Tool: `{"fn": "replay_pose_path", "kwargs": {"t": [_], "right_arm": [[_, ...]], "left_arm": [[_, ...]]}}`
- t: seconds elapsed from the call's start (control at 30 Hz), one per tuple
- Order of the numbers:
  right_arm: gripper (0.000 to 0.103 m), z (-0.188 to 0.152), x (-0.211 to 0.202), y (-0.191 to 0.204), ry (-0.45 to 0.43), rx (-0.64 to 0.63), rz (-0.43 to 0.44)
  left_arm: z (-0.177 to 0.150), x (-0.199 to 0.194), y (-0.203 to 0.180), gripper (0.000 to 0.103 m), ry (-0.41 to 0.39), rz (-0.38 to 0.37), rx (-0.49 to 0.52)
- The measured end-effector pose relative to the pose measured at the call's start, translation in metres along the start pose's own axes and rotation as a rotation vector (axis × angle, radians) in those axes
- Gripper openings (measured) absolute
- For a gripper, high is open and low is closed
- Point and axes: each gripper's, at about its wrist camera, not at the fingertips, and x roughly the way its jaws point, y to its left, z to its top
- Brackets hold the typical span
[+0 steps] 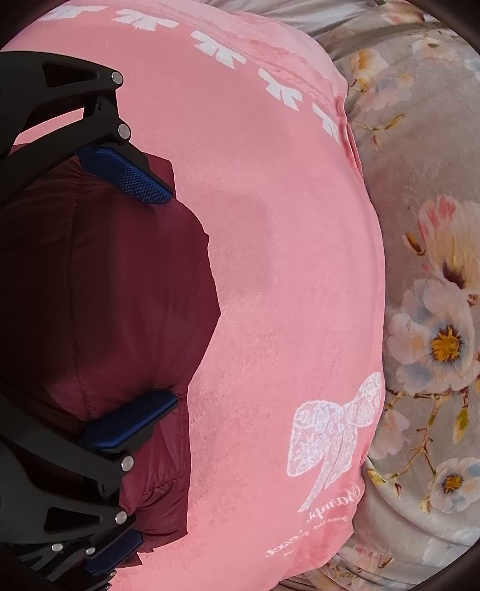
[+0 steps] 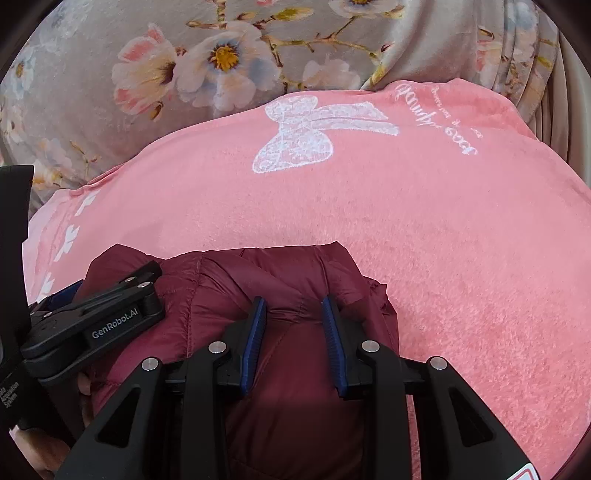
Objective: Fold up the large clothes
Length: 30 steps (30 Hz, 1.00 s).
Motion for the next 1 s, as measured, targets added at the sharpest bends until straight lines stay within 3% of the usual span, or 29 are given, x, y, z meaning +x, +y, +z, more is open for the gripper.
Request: {"fn": "replay_pose_path", "kwargs": {"t": [0.47, 0.6, 0.63, 0.77, 0.9, 1.0], "right_arm": [[0.030, 0.000, 0.001, -0.007, -0.012, 0.037, 0.043], [0.031, -0.004, -0.025, -0.021, -0.006, 0.091, 0.074], [0.035, -0.010, -0.040, -0.023, -0.012, 0.081, 0.064], [0.036, -0.042, -0.080, -0.030, 0.005, 0.028, 0.042], [0.036, -0.072, -0.092, -0.037, 0.054, 0.011, 0.035], [0.036, -0.094, -0.090, -0.045, 0.082, 0.031, 0.053]], "left_arm": [[-0.001, 0.002, -0.004, 0.098, -0.002, 0.026, 0.010], [-0.003, -0.012, 0.002, 0.098, 0.012, 0.001, 0.024], [-0.008, -0.026, 0.006, 0.098, 0.015, -0.013, 0.020], [-0.039, -0.076, 0.020, 0.098, 0.026, -0.091, -0.008], [-0.077, -0.094, 0.020, 0.098, 0.050, -0.083, 0.006], [-0.096, -0.103, 0.019, 0.098, 0.026, -0.059, 0.032]]}}
